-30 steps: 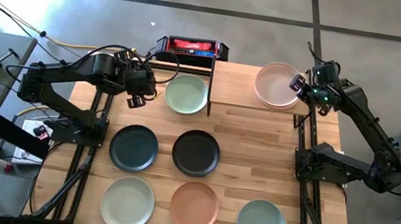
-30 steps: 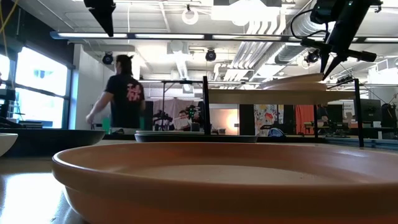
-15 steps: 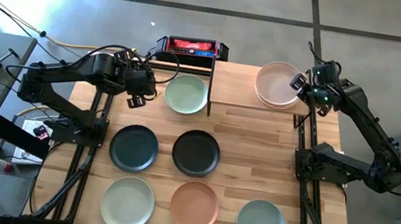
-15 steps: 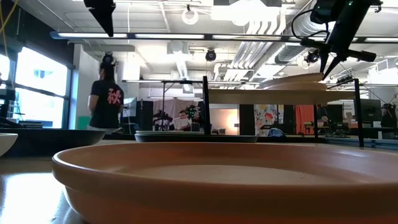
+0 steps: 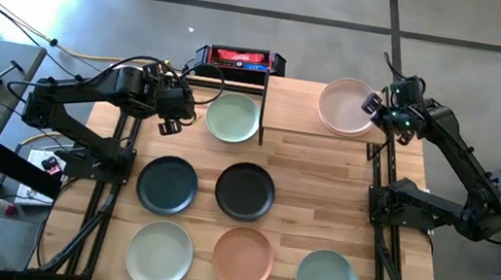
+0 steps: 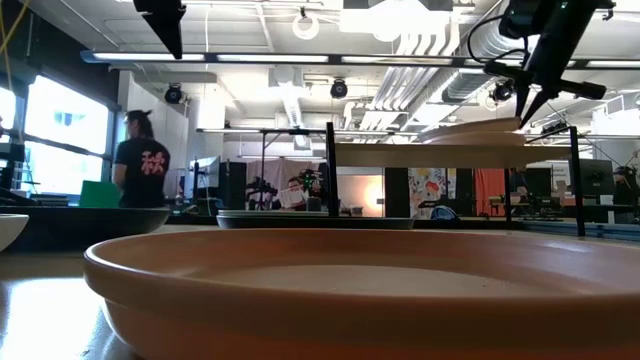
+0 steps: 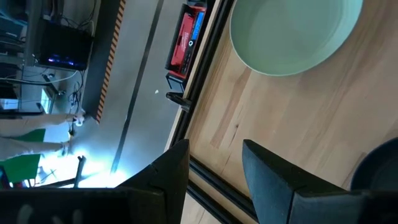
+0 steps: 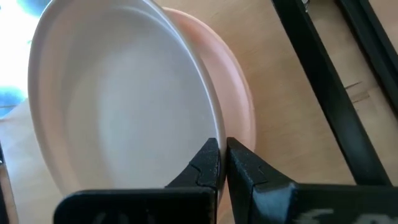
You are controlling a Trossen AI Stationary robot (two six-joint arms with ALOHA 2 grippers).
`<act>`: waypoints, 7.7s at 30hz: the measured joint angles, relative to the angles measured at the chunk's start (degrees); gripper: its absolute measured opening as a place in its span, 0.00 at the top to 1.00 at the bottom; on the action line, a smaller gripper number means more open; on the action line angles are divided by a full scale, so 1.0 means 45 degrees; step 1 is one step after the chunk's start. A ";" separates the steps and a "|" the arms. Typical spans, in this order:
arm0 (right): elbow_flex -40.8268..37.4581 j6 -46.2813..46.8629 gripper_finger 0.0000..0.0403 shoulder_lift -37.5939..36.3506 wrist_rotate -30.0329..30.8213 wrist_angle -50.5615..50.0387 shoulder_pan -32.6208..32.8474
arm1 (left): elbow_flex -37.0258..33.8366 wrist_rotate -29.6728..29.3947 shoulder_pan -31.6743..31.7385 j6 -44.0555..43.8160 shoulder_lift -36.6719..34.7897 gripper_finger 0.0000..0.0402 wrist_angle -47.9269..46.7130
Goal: Place and stack plates onto a shelf
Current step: Stack the white plate on top of the light orange plate on the shelf
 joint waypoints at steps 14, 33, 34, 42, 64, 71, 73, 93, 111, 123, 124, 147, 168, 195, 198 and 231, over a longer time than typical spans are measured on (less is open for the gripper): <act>0.0030 -0.0072 1.00 0.0895 0.0059 -0.0490 0.0010 | 0.0000 0.0924 0.0000 -0.0220 0.0002 0.66 0.0009; 0.0024 -0.0058 1.00 0.1049 0.0064 -0.0403 0.0005 | 0.0000 0.0996 0.0000 -0.0220 0.0002 0.66 0.0010; 0.0024 -0.0063 1.00 0.1049 0.0064 -0.0405 0.0005 | 0.0000 0.0996 0.0000 -0.0220 0.0002 0.66 0.0010; 0.0019 -0.0097 1.00 0.1049 0.0064 -0.0415 0.0005 | 0.0000 0.0996 0.0000 -0.0220 0.0002 0.66 0.0010; 0.0000 -0.0117 1.00 0.1049 0.0253 -0.0353 0.0010 | 0.0000 0.1001 0.0005 -0.0220 0.0002 0.66 0.0010; -0.0005 -0.0201 0.90 0.1053 0.0271 -0.0308 0.0010 | 0.0000 0.0999 0.0005 -0.0220 0.0002 0.66 0.0015; -0.0005 -0.0354 0.84 0.1044 0.0306 -0.0308 0.0010 | 0.0000 0.0998 0.0005 -0.0220 0.0002 0.66 0.0010; -0.0019 -0.1844 0.71 0.0608 -0.0058 -0.0366 0.0008 | 0.0000 0.0998 0.0002 -0.0220 0.0001 0.66 0.0012; 0.0000 -0.3428 0.71 -0.1006 -0.1694 0.0250 -0.0670 | 0.0000 0.0999 0.0002 -0.0220 0.0000 0.66 0.0013; 0.0000 -0.3382 0.71 -0.1159 -0.5194 0.0414 0.0727 | 0.0000 0.0996 0.0005 -0.0220 0.0002 0.66 0.0015; 0.0000 -0.3236 0.71 -0.1159 -0.5226 0.0411 0.0992 | 0.0000 0.0996 0.0004 -0.0220 0.0002 0.66 0.0015; 0.0005 0.0513 0.71 -0.1011 -0.1838 -0.0478 0.5129 | 0.0000 0.0996 0.0005 0.0455 0.0002 0.66 0.0048; 0.0019 0.0670 0.71 0.0391 -0.0525 -0.0451 0.5083 | 0.0000 0.0996 0.0005 -0.0333 0.0002 0.66 0.2021; 0.0015 0.2283 0.71 0.0789 0.0047 0.3247 0.6565 | 0.0000 0.0996 0.0005 -0.0458 0.0002 0.66 0.1995; 0.0015 0.2268 0.71 0.1320 0.0421 0.3906 0.6845 | 0.0000 0.0996 0.0005 -0.0298 -0.0003 0.66 0.1991; 0.0000 0.1996 0.71 0.3706 0.2148 0.4611 0.6714 | 0.0000 0.0991 0.0000 -0.0108 0.0002 0.66 0.1996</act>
